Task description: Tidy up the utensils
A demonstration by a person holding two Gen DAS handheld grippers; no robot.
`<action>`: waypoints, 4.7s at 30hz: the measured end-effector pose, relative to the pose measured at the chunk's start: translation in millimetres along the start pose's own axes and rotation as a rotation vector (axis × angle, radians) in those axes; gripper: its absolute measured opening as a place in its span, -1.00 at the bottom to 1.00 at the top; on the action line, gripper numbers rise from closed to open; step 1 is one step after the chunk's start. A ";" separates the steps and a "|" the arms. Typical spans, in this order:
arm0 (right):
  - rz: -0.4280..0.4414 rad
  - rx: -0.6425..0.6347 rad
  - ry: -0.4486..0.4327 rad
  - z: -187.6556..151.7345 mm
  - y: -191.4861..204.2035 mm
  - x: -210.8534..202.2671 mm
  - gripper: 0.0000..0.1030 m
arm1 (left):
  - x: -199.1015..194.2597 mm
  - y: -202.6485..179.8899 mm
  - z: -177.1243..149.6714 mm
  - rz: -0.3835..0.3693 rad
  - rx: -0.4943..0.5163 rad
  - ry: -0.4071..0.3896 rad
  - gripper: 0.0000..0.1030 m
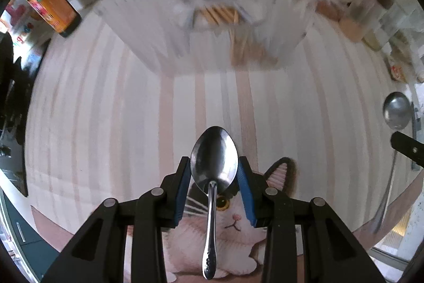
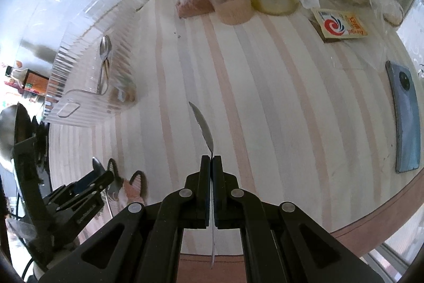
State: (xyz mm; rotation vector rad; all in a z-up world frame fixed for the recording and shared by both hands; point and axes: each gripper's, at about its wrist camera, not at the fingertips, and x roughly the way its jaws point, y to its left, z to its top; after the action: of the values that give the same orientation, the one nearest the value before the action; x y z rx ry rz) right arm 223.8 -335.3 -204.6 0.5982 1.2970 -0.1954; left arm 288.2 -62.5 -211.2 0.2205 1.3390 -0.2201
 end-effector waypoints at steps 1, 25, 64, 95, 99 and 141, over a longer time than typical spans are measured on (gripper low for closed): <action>0.002 -0.006 -0.002 1.1 0.5 -1.3 -0.97 | -9.3 -0.3 -0.2 -0.001 0.000 -0.017 -0.38; 0.133 -0.134 -0.174 77.1 95.8 -84.1 -0.98 | -153.8 8.6 120.4 -0.136 -0.100 -0.286 -0.38; -0.201 -0.253 -0.139 120.4 160.8 3.8 0.69 | -63.1 38.4 151.0 0.157 -0.095 -0.187 1.00; -0.300 -0.232 -0.496 -48.7 170.3 -166.9 1.00 | -222.8 47.2 2.8 0.041 -0.057 -0.475 1.00; -0.286 -0.250 -0.554 -79.9 169.8 -204.8 1.00 | -251.4 43.6 -26.3 0.035 -0.056 -0.514 1.00; -0.241 -0.309 -0.659 -151.2 165.4 -291.5 1.00 | -310.4 36.1 -88.0 0.078 -0.112 -0.598 1.00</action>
State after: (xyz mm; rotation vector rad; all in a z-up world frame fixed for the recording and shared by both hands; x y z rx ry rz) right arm 91.1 -174.7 98.3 0.0871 0.7299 -0.3495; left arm 149.3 6.7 73.9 0.0984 0.7448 -0.1294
